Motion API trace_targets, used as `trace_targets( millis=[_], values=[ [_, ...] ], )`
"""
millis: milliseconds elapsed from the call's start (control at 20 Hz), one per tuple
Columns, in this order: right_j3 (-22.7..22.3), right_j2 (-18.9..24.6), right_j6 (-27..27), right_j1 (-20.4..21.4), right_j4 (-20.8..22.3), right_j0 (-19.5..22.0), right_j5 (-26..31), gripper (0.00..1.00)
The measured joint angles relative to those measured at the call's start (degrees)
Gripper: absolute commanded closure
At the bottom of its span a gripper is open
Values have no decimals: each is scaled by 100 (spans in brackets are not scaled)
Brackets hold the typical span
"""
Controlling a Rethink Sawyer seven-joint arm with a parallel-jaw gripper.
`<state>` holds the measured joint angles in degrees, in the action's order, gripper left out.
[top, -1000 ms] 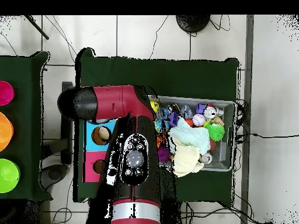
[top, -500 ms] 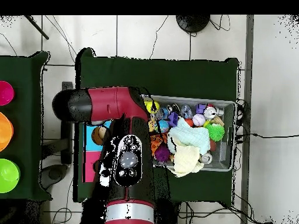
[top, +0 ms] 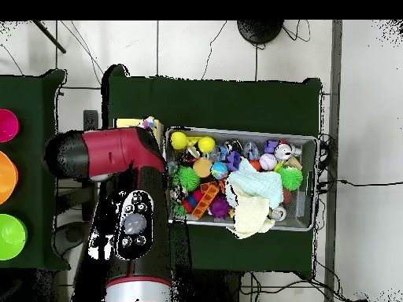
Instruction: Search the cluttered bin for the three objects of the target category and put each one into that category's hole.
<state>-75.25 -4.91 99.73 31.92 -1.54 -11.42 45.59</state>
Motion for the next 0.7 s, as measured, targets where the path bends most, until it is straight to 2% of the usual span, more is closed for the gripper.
trace_targets(
  millis=[300, 700],
  values=[
    [-37, 1, 32, 0, -105, -192, 0, 100],
    [-40, -4, 32, 2, -131, -147, 0, 100]
  ],
)
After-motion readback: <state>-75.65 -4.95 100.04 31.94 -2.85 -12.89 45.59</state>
